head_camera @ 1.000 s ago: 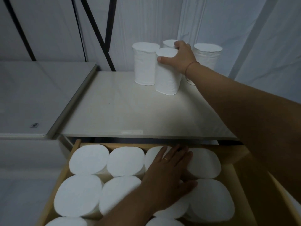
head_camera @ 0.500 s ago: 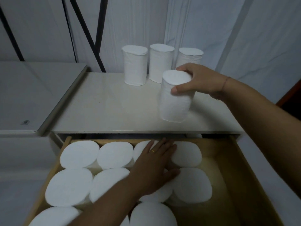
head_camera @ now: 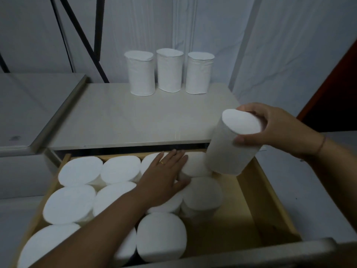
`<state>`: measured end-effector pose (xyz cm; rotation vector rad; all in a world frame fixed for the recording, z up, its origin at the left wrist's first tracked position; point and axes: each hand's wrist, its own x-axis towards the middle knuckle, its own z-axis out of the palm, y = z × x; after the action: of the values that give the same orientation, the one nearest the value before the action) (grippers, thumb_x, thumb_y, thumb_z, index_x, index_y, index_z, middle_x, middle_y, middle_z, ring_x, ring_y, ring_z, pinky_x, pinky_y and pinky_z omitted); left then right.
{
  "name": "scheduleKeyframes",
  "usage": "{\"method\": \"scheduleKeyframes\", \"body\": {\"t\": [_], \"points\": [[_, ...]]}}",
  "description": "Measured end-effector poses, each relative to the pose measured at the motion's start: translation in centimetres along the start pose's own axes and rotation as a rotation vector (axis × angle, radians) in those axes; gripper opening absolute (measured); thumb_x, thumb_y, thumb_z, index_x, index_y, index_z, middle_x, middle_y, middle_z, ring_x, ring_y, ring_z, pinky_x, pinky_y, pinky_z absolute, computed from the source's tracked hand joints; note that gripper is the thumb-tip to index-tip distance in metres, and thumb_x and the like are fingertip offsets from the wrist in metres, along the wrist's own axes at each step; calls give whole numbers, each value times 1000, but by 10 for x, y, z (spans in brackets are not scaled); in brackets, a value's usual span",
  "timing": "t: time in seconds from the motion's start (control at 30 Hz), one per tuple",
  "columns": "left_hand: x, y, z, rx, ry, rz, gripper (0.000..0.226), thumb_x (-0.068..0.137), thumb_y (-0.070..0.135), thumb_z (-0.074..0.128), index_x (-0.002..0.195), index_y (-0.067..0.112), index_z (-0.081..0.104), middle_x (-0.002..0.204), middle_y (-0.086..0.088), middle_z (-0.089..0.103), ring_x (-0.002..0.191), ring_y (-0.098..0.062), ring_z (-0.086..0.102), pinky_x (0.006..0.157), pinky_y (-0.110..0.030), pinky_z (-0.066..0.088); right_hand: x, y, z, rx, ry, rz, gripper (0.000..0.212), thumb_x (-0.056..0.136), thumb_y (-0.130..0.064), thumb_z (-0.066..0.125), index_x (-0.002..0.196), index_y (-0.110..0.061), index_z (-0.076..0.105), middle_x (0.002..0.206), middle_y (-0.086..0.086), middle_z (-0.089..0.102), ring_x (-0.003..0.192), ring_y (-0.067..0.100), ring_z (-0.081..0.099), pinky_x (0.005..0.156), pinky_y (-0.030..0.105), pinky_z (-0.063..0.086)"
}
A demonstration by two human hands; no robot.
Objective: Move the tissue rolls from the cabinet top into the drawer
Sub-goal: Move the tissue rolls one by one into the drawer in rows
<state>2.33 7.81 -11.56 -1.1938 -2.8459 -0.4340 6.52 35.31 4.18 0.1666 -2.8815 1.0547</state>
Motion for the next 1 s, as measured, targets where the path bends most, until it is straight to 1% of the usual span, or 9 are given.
{"method": "scheduleKeyframes", "body": {"t": [0.17,0.27,0.33,0.47,0.53,0.67,0.83,0.93,1.0], "points": [[0,2,-1,-4,24,-7,68,92,63,22,149,26,15,158,7,10,144,-6,-1,117,-30,-5,-22,23,10,32,21,43,76,46,-61,74,115,-40,49,110,-22,52,98,4,53,58,12,50],[-1,3,-2,5,14,-5,73,88,67,11,149,28,14,158,9,7,143,-4,-3,116,-28,-6,-27,32,12,116,27,77,72,46,-59,75,111,-42,49,108,-23,51,100,8,53,58,13,52],[-1,3,-2,2,11,-8,73,87,67,11,149,29,13,157,10,5,142,-2,-6,115,-27,-8,-29,37,11,122,20,80,70,47,-59,75,110,-44,48,108,-23,51,100,9,53,57,12,52],[0,2,-2,5,10,-13,73,86,68,10,149,30,12,156,12,2,141,-1,-8,114,-25,-10,-31,50,4,78,43,91,74,45,-61,76,112,-44,48,110,-24,51,100,8,52,67,18,51],[0,2,-2,6,11,-13,74,86,69,9,149,30,12,155,13,1,141,-1,-8,114,-24,-11,-30,57,7,24,30,94,75,48,-59,77,114,-42,46,110,-24,49,100,7,51,67,17,49],[-1,2,-1,12,9,-14,75,86,71,6,149,30,10,154,15,-1,141,0,-9,114,-25,-11,-30,69,35,-37,-77,70,71,58,-44,83,116,-41,42,110,-23,46,99,7,50,69,15,45],[0,0,0,-2,5,-15,70,88,66,14,149,30,10,155,14,1,141,0,-9,114,-25,-10,-30,81,68,-78,-240,50,74,62,-33,84,122,-33,41,118,-11,44,109,10,45,89,27,47],[1,-1,0,-2,2,-14,71,88,67,13,149,30,11,156,13,2,142,-1,-9,115,-26,-9,-32,85,74,-120,-319,30,76,65,-31,84,125,-32,37,121,-12,40,112,8,41,90,21,41],[1,-1,1,-6,2,-14,71,88,66,15,149,30,12,157,11,4,141,-1,-8,115,-27,-8,-31,87,72,-145,-378,24,78,64,-30,84,126,-32,36,122,-12,41,113,7,41,91,21,42]]}}
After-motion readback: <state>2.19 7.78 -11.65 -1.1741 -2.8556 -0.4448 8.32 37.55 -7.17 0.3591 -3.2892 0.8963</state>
